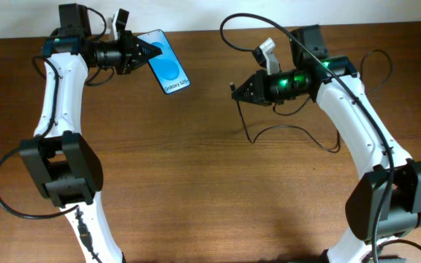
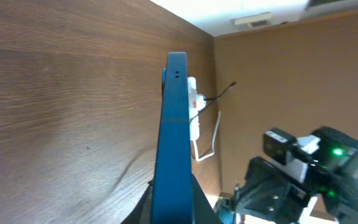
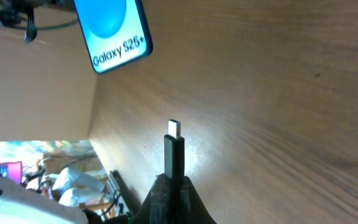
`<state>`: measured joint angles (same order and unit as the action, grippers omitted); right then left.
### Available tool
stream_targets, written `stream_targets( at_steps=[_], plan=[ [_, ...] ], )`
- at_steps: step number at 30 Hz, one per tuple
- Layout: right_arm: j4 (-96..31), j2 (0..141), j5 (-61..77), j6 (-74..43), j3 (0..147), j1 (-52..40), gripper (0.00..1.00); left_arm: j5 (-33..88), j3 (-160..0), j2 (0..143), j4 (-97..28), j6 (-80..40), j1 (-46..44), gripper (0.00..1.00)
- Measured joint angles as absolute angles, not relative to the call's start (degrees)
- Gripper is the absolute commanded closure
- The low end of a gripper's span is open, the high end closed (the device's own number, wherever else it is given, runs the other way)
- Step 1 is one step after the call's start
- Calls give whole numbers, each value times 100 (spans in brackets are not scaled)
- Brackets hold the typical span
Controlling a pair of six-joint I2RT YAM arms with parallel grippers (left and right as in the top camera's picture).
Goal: Plug charger to phone and switch on socket
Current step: 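Raise the cable plug with the right gripper toward the held phone, then push the USB-C plug up into the phone's bottom port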
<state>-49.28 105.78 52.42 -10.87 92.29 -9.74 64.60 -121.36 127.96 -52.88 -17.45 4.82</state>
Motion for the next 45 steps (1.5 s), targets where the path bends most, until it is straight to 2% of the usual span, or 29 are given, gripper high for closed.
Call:
stream_targets(
  at_steps=[6, 9, 12, 16, 23, 28, 32, 36, 45],
  plan=[
    [-3741, 9577, 5413, -1033, 7876, -974, 96, 7212, -12136, 12796, -5271, -1500, 460, 100],
    [-2707, 9260, 5441, -1490, 6899, -974, 96, 7485, -12136, 12796, -5271, -1448, 294, 100],
    [-2333, 9229, 5406, -1737, 6372, -1007, 96, 7570, -12136, 12796, -5273, -1448, 91, 100],
    [-2126, 9227, 5037, -1828, 6331, -1306, 96, 7568, -12136, 12796, -5271, -1448, -215, 100],
    [-1855, 9218, 4984, -1850, 6331, -1313, 96, 7568, -12136, 12796, -5072, -1472, -246, 100],
    [-1271, 9218, 5391, -2062, 6318, -1334, 96, 7592, -12127, 12796, -4346, -2366, -246, 100],
    [-456, 9196, 5450, -2556, 6298, -1730, 96, 7625, -12127, 12796, -4219, -2967, -268, 100],
    [-60, 9194, 5555, -2989, 6294, -1756, 96, 7808, -12127, 12796, -4193, -3116, -285, 100],
    [128, 9194, 5695, -3114, 6294, -1756, 96, 7828, -12127, 12796, -4191, -3116, -285, 100]
  ],
)
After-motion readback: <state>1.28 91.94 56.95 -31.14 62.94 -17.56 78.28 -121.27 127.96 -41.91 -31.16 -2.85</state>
